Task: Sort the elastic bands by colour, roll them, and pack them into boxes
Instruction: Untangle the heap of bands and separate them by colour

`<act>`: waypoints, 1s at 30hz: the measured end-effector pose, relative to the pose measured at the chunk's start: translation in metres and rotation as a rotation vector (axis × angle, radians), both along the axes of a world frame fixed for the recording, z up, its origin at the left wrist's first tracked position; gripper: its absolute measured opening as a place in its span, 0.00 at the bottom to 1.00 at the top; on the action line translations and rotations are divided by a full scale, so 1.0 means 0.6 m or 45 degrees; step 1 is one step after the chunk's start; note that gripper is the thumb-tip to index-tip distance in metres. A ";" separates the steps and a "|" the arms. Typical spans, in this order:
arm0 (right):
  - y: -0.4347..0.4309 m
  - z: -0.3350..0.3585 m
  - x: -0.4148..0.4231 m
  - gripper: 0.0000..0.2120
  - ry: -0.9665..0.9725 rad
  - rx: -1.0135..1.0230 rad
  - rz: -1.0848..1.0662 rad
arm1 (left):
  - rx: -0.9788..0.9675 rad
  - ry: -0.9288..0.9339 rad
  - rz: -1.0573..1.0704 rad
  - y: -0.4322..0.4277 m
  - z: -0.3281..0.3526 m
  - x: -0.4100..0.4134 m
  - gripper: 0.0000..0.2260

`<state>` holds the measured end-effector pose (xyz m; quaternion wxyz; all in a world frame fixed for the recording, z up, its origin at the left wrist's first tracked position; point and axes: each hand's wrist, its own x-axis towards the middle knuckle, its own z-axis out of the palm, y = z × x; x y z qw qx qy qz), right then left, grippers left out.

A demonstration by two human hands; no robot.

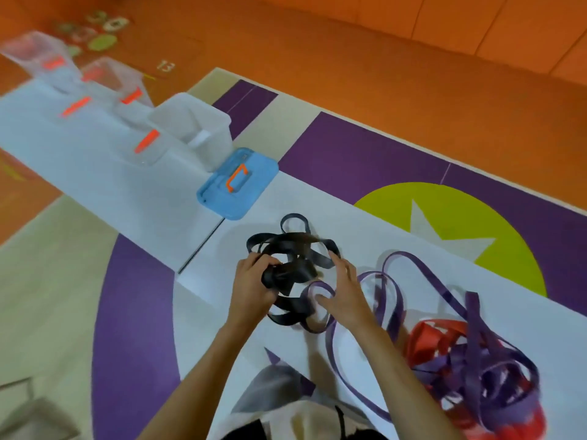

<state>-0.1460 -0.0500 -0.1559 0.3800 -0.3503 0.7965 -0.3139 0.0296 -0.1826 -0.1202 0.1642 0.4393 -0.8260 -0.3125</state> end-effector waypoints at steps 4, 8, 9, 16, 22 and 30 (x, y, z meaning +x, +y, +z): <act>-0.039 -0.005 0.010 0.53 0.268 0.009 0.248 | -0.033 0.151 -0.174 0.016 0.032 0.028 0.14; -0.094 0.002 0.026 0.36 0.341 -0.104 0.468 | -0.076 0.390 -0.272 0.005 0.066 0.073 0.13; -0.107 0.007 0.035 0.29 0.368 -0.155 0.461 | -0.061 0.446 -0.234 -0.003 0.076 0.086 0.14; -0.228 0.059 0.135 0.14 0.423 -0.411 0.183 | -0.034 0.630 0.000 -0.109 0.129 0.211 0.12; -0.354 0.103 0.212 0.13 0.545 -0.567 0.301 | 0.152 0.709 0.161 -0.244 0.147 0.341 0.16; -0.531 0.162 0.356 0.08 0.387 -0.580 0.444 | 0.060 0.738 0.136 -0.390 0.147 0.517 0.15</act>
